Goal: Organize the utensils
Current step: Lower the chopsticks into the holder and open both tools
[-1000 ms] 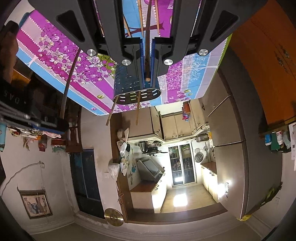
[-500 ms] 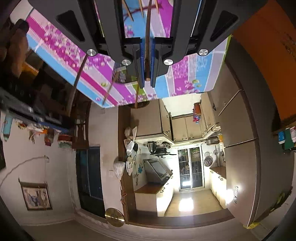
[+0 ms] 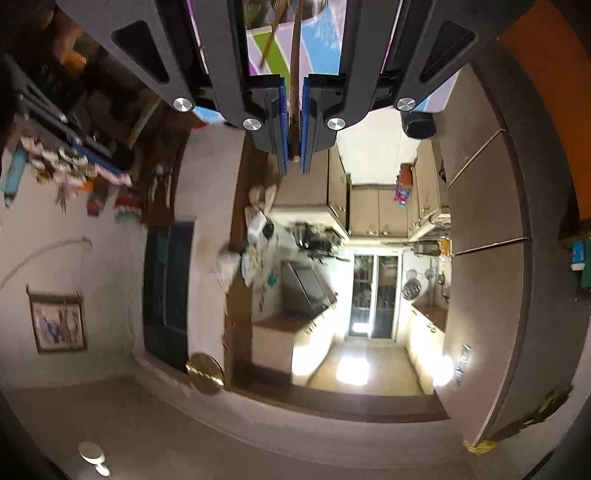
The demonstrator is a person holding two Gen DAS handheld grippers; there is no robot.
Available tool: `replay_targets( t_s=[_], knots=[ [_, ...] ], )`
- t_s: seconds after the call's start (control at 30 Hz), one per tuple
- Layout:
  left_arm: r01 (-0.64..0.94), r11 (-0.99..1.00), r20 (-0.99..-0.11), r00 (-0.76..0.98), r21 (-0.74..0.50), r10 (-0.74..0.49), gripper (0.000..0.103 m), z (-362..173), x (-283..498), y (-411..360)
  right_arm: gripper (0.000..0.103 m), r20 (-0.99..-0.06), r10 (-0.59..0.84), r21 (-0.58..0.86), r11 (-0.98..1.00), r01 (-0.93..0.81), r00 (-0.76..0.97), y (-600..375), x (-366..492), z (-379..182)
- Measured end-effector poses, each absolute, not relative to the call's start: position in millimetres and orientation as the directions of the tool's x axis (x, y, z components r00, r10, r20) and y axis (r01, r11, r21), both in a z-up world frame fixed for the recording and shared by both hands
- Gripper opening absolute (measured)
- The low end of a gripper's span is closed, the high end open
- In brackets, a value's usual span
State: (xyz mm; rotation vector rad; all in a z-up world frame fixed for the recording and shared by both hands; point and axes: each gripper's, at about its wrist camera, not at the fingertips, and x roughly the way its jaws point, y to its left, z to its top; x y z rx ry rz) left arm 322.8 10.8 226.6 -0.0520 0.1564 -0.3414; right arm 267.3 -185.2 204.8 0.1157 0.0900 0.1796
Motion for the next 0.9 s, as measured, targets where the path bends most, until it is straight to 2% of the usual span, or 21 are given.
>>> replay_targets(
  t_s=[0.1, 0.17, 0.4, 0.6, 0.67, 0.77, 0.8, 0.9],
  knots=[
    [0.335, 0.934, -0.110, 0.931, -0.123, -0.348, 0.007, 218.2, 339.2, 13.2, 0.005, -0.094, 0.176, 0.156, 0.975, -0.160, 0.980, -191.5, 285.9, 195.0],
    [0.335, 0.932, -0.119, 0.929, -0.136, -0.351, 0.007, 205.4, 347.9, 13.1, 0.005, -0.119, 0.180, 0.178, 0.971, -0.157, 0.976, -194.3, 297.3, 183.7],
    [0.321, 0.938, -0.260, 0.902, -0.130, -0.345, 0.007, 134.7, 381.2, 8.5, 0.005, -0.266, 0.207, 0.249, 0.958, -0.140, 0.941, -197.0, 334.7, 122.1],
    [0.312, 0.941, -0.368, 0.866, -0.128, -0.337, 0.007, 87.7, 395.9, 8.9, 0.006, -0.369, 0.191, 0.237, 0.966, -0.107, 0.909, -192.7, 349.0, 88.3],
    [0.302, 0.943, -0.369, 0.867, -0.143, -0.334, 0.008, 86.3, 398.2, 14.5, 0.009, -0.388, 0.175, 0.229, 0.969, -0.089, 0.905, -195.2, 351.0, 85.3],
    [0.283, 0.945, -0.331, 0.886, -0.165, -0.323, 0.010, 102.9, 393.9, 27.0, 0.026, -0.361, 0.150, 0.233, 0.970, -0.066, 0.920, -205.9, 344.2, 93.4],
    [0.281, 0.945, -0.308, 0.896, -0.166, -0.321, 0.010, 113.6, 390.0, 32.7, 0.026, -0.350, 0.139, 0.230, 0.971, -0.059, 0.926, -209.5, 341.6, 96.5],
    [0.255, 0.957, -0.236, 0.930, -0.139, -0.282, 0.019, 141.1, 372.6, 45.4, 0.026, -0.311, 0.110, 0.215, 0.976, -0.043, 0.944, -221.6, 328.3, 112.3]
  ],
)
